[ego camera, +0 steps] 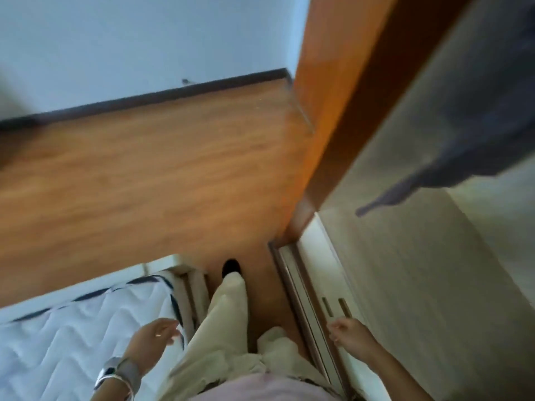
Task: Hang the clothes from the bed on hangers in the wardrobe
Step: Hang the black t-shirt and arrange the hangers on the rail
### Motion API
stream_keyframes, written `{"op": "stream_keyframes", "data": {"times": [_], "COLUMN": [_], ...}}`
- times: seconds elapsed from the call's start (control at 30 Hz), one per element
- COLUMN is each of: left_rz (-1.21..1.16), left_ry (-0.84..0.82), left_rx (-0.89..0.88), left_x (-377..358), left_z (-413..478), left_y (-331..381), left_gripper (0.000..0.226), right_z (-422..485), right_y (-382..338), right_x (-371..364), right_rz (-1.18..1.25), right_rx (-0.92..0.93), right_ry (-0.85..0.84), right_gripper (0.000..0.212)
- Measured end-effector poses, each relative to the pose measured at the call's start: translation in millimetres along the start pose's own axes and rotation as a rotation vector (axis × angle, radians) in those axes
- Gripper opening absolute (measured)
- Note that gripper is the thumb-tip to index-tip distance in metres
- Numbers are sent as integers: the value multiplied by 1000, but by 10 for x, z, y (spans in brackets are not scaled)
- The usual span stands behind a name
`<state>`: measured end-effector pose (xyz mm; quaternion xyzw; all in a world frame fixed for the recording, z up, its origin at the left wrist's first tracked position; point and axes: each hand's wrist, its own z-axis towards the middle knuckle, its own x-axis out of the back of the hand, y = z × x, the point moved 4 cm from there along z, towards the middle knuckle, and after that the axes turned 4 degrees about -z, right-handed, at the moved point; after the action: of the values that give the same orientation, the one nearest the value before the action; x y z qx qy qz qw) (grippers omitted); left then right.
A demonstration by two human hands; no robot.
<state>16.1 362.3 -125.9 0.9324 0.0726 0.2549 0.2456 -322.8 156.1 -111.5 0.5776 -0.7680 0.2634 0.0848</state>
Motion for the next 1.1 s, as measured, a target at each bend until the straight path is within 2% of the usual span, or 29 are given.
{"op": "stream_keyframes", "data": {"times": [0.2,0.43,0.57,0.67,0.77,0.87,1.1], "left_rz": [-230,-400,-456,-534,-645,-770,-966], "left_ry": [46,106,162,187,221,286,516], "left_rx": [103,163,191,283,380,462,541], "left_x": [390,1199,1533,1623,1648,1690,2031], "left_z": [648,1359,1640,1873,2155,2462,2511], "left_y": [238,640,789,858,954,1137,1539], "left_gripper": [12,18,17,18,14,22,21], "right_z": [707,1148,1500,1849,2274,2755,3208], "right_y": [-1342,-3041,-3700,-4104,-4577,-5144,-6953], "right_x": [207,496,698,865,1034,1200,1127], "right_rz": [-218,-174,-178,-245,-364,-546,-944], "right_rx": [123,222,217,166,150,221,298], "right_ry": [-85,-77,-64,-70,-72,-88,-184], "right_gripper": [11,13,16,15,17,16,23]}}
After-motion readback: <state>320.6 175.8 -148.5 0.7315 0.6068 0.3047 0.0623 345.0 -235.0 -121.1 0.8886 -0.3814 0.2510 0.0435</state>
